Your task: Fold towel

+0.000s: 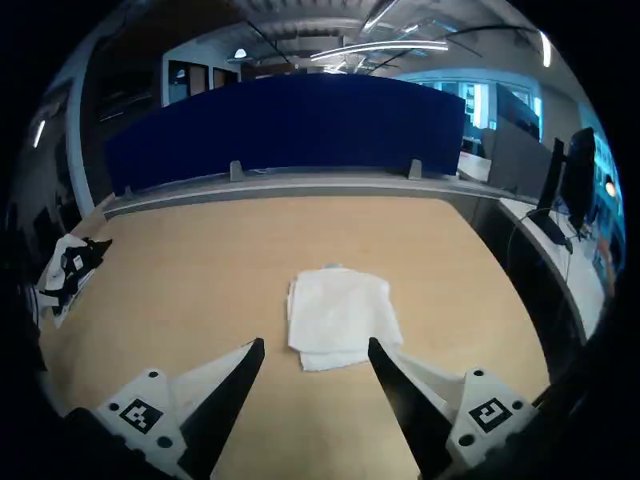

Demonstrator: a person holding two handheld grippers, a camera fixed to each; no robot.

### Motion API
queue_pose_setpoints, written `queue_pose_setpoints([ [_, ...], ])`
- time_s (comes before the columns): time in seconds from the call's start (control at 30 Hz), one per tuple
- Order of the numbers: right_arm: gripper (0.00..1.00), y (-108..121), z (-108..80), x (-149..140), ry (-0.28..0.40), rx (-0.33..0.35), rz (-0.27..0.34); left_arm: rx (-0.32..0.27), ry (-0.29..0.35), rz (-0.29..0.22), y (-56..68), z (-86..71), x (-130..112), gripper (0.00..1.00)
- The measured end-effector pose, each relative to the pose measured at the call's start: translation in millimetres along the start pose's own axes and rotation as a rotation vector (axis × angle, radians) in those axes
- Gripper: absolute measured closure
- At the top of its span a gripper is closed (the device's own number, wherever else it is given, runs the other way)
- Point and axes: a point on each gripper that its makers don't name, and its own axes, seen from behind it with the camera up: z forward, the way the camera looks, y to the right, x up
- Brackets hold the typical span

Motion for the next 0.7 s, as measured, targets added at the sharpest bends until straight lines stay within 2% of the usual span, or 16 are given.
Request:
queue_pose_setpoints([
  [0.17,0.00,-8.5,1.6,7.1,0.032,0.006,0.000,0.005,0.026,-0.006,-4.6,4.7,4.8,0.05],
  [0.3,0.00,-15.6,1.0,19.6,0.097,0.007,-0.009,0.012,0.081,-0.007,-8.2,7.3,14.1,0.05],
  [0.47,0.00,-29.9,-2.4,37.5,0.195,0.026,-0.026,0.026,0.216,0.008,-12.5,4.9,35.3,0.04],
  [0.57,0.00,-36.6,-4.5,43.5,0.243,0.022,-0.028,0.023,0.312,0.030,-10.7,0.3,48.4,0.04],
  [0.7,0.00,-45.3,-9.5,47.4,0.282,0.012,-0.022,0.024,0.426,0.053,-9.6,-7.6,63.9,0.04],
])
